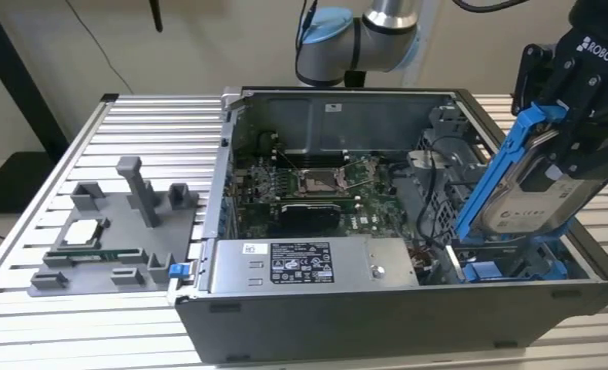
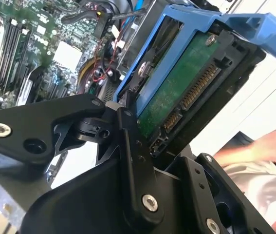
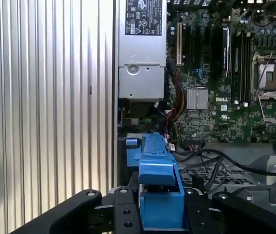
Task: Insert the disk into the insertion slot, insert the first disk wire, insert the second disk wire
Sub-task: 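Insert the disk into the insertion slot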
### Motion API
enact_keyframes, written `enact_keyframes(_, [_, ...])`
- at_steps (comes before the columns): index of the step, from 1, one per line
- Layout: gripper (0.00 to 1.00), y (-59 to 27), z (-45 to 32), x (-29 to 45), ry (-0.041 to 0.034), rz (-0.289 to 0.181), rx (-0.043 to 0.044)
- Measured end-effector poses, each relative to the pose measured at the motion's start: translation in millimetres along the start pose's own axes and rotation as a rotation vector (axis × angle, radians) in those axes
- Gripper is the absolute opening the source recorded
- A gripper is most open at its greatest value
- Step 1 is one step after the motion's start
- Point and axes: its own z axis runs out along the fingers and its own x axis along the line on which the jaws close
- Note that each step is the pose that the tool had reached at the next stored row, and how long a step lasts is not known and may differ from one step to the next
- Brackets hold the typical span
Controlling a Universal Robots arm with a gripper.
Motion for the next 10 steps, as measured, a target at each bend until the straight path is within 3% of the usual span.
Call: enact_keyframes(10, [0.0, -5.5, 12.7, -0.1, 0.0001, 0.0, 0.0])
